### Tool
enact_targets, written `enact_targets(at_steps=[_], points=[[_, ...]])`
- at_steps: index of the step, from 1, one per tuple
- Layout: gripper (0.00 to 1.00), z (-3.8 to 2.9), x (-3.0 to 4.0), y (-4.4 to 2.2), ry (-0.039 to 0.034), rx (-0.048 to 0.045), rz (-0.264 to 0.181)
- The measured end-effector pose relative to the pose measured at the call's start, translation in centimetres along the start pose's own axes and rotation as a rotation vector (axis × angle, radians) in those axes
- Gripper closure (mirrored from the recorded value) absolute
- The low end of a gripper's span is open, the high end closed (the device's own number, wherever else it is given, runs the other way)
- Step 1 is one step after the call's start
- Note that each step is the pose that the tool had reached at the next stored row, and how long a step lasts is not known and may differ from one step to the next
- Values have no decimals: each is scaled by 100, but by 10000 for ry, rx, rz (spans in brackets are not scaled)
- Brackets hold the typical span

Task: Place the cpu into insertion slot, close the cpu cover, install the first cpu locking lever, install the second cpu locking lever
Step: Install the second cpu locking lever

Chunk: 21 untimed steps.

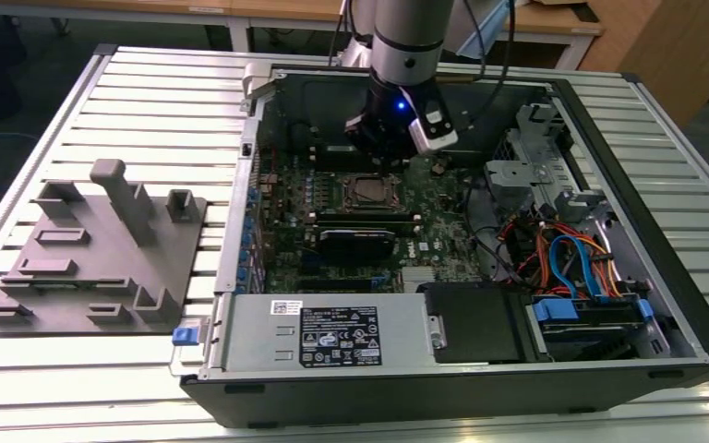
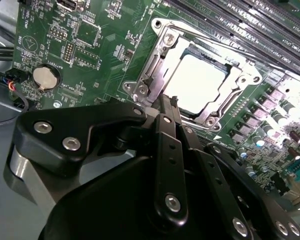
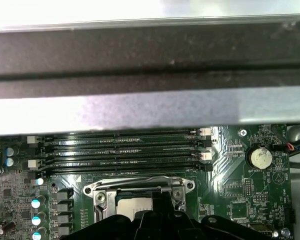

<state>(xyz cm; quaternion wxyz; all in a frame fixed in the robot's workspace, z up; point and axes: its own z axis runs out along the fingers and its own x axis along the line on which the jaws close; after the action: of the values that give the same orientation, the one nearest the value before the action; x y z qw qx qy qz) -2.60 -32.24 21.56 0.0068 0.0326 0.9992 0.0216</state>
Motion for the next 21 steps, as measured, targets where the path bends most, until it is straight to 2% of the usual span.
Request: enact_targets(at_steps=[9,21], points=[[90,5,-2,-42,-3,14,1],[90,-6,-3,-44,-3,37,0]])
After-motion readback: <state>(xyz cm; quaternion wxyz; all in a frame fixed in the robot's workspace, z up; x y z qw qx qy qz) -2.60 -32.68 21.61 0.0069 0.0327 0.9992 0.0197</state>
